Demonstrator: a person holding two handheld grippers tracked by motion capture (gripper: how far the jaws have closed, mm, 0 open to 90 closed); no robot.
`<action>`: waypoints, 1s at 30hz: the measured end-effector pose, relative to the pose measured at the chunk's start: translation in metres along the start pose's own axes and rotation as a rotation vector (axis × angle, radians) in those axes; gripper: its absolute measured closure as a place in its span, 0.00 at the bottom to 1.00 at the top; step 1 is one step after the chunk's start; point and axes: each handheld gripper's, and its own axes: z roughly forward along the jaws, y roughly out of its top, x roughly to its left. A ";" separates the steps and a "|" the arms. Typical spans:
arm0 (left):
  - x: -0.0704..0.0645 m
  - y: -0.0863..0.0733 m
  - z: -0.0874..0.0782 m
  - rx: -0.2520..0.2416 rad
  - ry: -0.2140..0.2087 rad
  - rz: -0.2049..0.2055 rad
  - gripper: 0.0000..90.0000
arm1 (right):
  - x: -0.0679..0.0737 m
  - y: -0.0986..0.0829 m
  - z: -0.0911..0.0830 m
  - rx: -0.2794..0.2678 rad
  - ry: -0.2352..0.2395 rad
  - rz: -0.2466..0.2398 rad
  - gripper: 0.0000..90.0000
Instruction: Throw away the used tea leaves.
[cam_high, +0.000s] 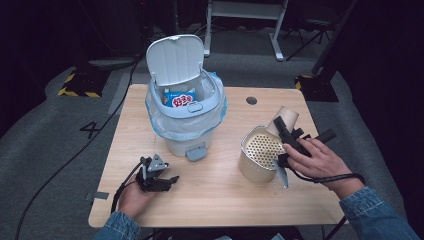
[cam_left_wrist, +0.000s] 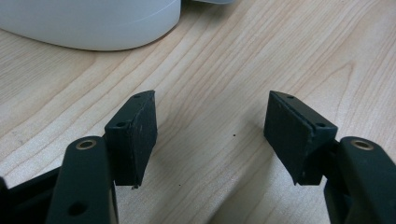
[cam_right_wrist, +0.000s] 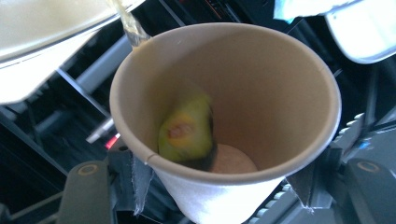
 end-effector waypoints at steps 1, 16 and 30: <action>0.000 0.000 0.000 0.000 0.000 -0.001 0.39 | -0.001 0.002 -0.001 0.009 -0.014 -0.017 0.37; 0.000 0.000 0.000 0.000 0.000 -0.001 0.39 | -0.004 -0.004 -0.002 0.055 -0.032 0.005 0.37; 0.000 0.000 0.000 0.000 0.000 -0.001 0.39 | -0.005 -0.026 0.003 -0.147 0.133 0.555 0.35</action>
